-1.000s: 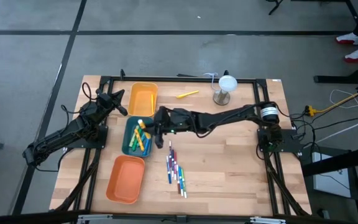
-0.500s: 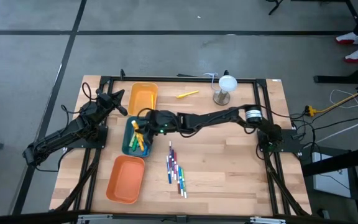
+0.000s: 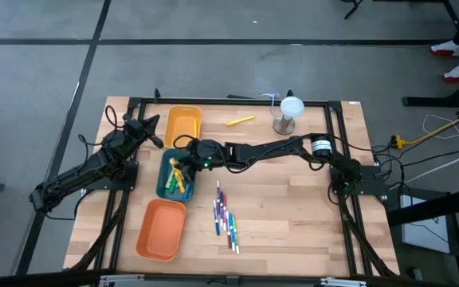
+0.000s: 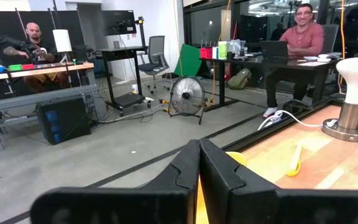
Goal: Pick & Place Markers
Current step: Put the yellow highlighter pen into the blue bin, then put the yellow pen into the yellow bin
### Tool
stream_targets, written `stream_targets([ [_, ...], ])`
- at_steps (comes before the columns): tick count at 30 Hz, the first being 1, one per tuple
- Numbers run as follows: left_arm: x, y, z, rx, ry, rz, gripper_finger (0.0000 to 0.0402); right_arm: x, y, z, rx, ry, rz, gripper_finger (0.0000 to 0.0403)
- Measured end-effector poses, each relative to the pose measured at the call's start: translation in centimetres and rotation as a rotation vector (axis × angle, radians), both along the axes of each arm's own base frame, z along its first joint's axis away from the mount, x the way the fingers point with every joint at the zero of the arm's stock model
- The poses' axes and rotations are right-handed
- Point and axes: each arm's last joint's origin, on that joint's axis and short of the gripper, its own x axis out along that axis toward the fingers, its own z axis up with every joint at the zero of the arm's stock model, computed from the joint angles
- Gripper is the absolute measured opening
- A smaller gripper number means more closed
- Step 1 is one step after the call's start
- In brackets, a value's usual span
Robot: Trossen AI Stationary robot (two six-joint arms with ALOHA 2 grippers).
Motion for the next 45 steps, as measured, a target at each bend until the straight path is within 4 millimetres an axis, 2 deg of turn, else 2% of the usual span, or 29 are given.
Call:
stream_targets([
  [4, 0.0, 0.0, 0.0, 0.000, 0.000, 0.000, 0.0008, 0.0, 0.0, 0.0, 0.000, 0.001, 0.000, 0.0160],
  [11, 0.0, 0.0, 0.0, 0.000, 0.000, 0.000, 0.0009, 0.0, -0.4, 0.0, 0.002, 0.001, 0.017, 0.0148],
  [15, 0.0, 0.0, 0.0, 0.000, 0.000, 0.000, 0.0006, 0.0, -1.1, 0.0, 0.040, 0.005, 0.109, 0.0144],
  [21, 0.0, 0.0, 0.0, 0.000, 0.000, 0.000, 0.0010, -0.3, -1.6, 0.6, 0.173, -0.020, 0.342, 0.0144],
  [25, 0.0, 0.0, 0.0, 0.000, 0.000, 0.000, 0.0010, -0.3, -1.4, 0.7, 0.174, -0.037, 0.384, 0.0144],
  [31, 0.0, 0.0, 0.0, 0.000, 0.000, 0.000, 0.0006, -0.3, -0.4, 0.7, 0.124, -0.039, 0.420, 0.0144],
  [37, 0.0, 0.0, 0.0, 0.000, 0.000, 0.000, 0.0010, -0.6, 1.2, -0.4, 0.035, 0.032, 0.458, 0.0144],
  [45, 0.0, 0.0, 0.0, 0.000, 0.000, 0.000, 0.0007, -1.3, 2.8, -2.4, -0.237, 0.189, 0.416, 0.0144],
])
